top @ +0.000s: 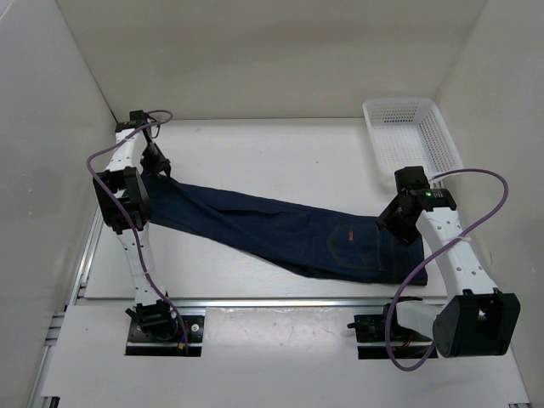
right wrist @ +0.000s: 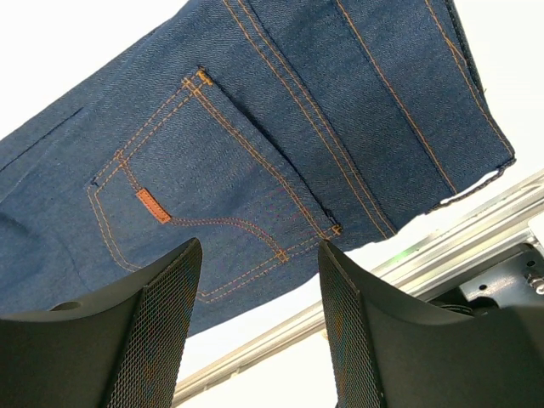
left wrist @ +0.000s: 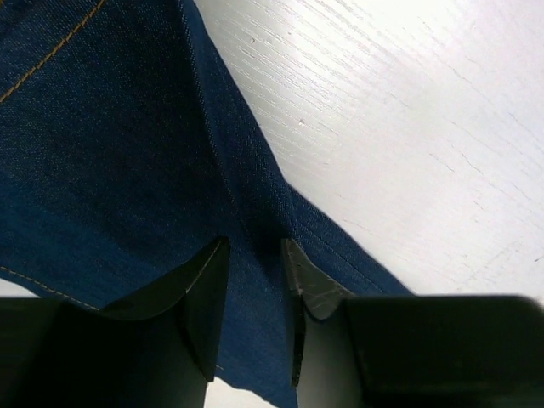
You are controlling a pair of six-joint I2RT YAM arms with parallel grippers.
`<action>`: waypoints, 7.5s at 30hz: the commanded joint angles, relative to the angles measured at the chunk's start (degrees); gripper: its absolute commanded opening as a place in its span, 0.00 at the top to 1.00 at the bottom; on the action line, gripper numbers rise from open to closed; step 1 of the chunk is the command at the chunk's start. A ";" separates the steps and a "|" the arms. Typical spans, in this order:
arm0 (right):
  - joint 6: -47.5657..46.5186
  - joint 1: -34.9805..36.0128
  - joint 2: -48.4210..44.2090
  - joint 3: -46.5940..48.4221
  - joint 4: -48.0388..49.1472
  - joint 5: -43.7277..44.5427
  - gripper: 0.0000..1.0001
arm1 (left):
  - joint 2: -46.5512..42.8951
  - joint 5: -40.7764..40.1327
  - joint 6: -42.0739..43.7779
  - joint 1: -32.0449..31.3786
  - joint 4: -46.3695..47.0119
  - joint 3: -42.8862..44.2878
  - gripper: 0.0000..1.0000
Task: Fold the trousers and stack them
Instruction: Fold the trousers
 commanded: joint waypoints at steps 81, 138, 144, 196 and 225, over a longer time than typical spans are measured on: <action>5.54 13.04 25.05 -7.49 19.37 -10.92 0.47 | -11.72 -5.80 -3.87 5.25 1.53 -19.42 0.55; 1.23 27.44 21.30 6.88 10.23 1.13 0.41 | -10.33 -5.71 -2.38 5.86 1.97 -18.20 0.40; 1.23 26.83 20.78 5.83 10.23 1.13 0.41 | -7.78 -5.71 -2.38 5.86 1.97 -17.15 0.51; 3.34 26.30 12.95 1.60 10.23 -0.46 0.41 | -12.80 -2.14 -2.47 10.52 -1.63 -16.27 0.18; 2.73 26.30 9.00 3.71 4.52 1.38 0.40 | -7.85 -7.55 -11.43 13.15 1.45 -16.89 0.90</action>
